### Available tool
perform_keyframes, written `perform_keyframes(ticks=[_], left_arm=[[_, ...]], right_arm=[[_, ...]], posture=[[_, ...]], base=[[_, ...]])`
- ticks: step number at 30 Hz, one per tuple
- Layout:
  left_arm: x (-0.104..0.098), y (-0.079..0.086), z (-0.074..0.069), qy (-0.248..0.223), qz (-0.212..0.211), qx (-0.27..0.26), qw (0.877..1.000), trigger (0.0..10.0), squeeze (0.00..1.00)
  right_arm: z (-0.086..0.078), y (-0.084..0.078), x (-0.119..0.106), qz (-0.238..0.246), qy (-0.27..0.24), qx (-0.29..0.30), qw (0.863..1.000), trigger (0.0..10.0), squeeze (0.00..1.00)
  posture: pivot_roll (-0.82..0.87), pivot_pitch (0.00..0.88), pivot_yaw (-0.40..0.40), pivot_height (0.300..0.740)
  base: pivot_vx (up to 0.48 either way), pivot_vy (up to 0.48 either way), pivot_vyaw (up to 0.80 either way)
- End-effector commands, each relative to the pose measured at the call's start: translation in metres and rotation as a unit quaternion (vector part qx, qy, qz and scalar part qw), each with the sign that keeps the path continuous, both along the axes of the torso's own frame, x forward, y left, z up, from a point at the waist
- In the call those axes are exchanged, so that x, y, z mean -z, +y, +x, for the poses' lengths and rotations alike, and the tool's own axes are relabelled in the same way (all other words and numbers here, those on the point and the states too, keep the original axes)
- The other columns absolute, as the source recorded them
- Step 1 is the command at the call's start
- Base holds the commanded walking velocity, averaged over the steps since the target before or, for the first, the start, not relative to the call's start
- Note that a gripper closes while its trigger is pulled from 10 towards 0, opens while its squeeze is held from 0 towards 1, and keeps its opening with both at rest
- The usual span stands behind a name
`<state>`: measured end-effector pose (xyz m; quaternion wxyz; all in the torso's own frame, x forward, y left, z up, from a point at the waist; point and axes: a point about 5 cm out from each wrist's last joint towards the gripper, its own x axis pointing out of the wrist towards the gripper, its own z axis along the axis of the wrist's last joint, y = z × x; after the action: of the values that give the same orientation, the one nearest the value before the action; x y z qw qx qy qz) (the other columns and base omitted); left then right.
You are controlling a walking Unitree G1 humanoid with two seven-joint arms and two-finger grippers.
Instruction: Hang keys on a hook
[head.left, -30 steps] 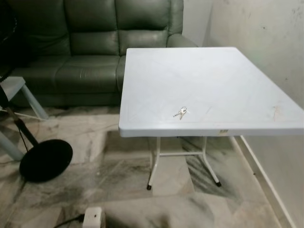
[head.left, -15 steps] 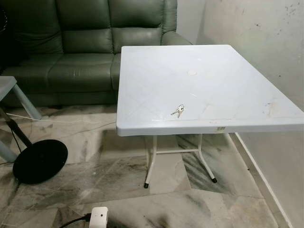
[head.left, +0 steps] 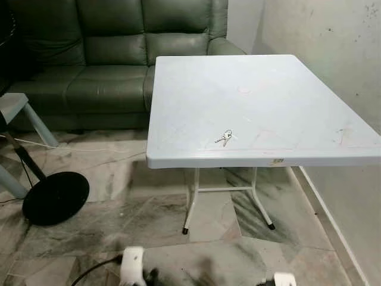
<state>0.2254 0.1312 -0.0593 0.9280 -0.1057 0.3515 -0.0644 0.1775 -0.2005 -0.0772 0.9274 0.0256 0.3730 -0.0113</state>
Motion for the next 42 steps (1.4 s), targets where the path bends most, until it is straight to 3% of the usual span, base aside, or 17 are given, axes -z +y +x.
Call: perform_keyframes(ticks=[1, 5, 7, 12, 15, 17, 18, 22, 27, 36, 42], left_arm=[[-0.024, 0.007, 0.030, -0.082, -0.037, -0.035, 0.995, 10.0, 0.00], [-0.045, 0.011, 0.050, -0.140, -0.049, -0.043, 0.988, 10.0, 0.00], [-0.066, 0.018, 0.068, -0.193, -0.044, -0.055, 0.979, 10.0, 0.00], [-0.087, 0.026, 0.086, -0.235, -0.036, -0.059, 0.969, 10.0, 0.00], [-0.110, 0.034, 0.097, -0.284, -0.043, -0.074, 0.955, 10.0, 0.00], [-0.117, 0.036, 0.098, -0.307, -0.039, -0.070, 0.948, 10.0, 0.00], [-0.124, 0.036, 0.096, -0.329, -0.037, -0.063, 0.941, 10.0, 0.00], [-0.139, 0.033, 0.083, -0.379, -0.019, -0.027, 0.925, 10.0, 0.00], [-0.160, 0.027, 0.070, -0.412, -0.056, -0.008, 0.909, 10.0, 0.00], [-0.186, 0.027, 0.064, -0.420, -0.098, -0.018, 0.902, 10.0, 0.00], [-0.189, 0.029, 0.060, -0.403, -0.107, -0.017, 0.909, 10.0, 0.00]], right_arm=[[0.022, 0.002, -0.016, 0.015, -0.074, 0.002, 0.997, 10.0, 0.00], [0.042, 0.004, -0.033, 0.023, -0.146, -0.003, 0.989, 10.0, 0.00], [0.062, 0.006, -0.055, 0.028, -0.219, -0.009, 0.975, 10.0, 0.00], [0.080, 0.004, -0.080, 0.022, -0.291, -0.012, 0.956, 10.0, 0.00], [0.090, -0.002, -0.104, 0.008, -0.351, -0.011, 0.936, 10.0, 0.00], [0.090, -0.006, -0.115, 0.007, -0.376, -0.009, 0.927, 10.0, 0.00], [0.087, -0.008, -0.126, 0.000, -0.399, -0.013, 0.917, 10.0, 0.00], [0.074, -0.007, -0.146, -0.011, -0.436, -0.026, 0.899, 10.0, 0.00], [0.062, 0.005, -0.170, -0.008, -0.469, -0.042, 0.882, 10.0, 0.00], [0.065, 0.026, -0.197, -0.005, -0.491, -0.077, 0.867, 10.0, 0.00], [0.072, 0.031, -0.207, 0.001, -0.493, -0.090, 0.865, 10.0, 0.00]], posture=[[0.02, 0.066, -0.015, 0.740], [0.02, 0.070, -0.011, 0.740], [0.01, 0.076, -0.004, 0.740], [0.01, 0.083, 0.001, 0.740], [0.01, 0.087, 0.005, 0.740], [0.01, 0.087, 0.005, 0.740], [0.00, 0.094, 0.013, 0.740], [-0.01, 0.098, 0.017, 0.740], [-0.01, 0.104, 0.016, 0.740], [0.01, 0.119, 0.017, 0.740], [0.03, 0.121, 0.015, 0.740]], base=[[0.000, 0.000, 0.00], [0.000, 0.000, 0.00], [0.000, 0.000, 0.00], [0.000, 0.000, 0.00], [0.000, 0.000, 0.00], [0.000, 0.000, 0.00], [0.000, 0.000, 0.00], [0.000, 0.000, 0.00], [0.000, 0.000, 0.00], [0.000, 0.000, 0.00], [0.000, 0.000, 0.00]])
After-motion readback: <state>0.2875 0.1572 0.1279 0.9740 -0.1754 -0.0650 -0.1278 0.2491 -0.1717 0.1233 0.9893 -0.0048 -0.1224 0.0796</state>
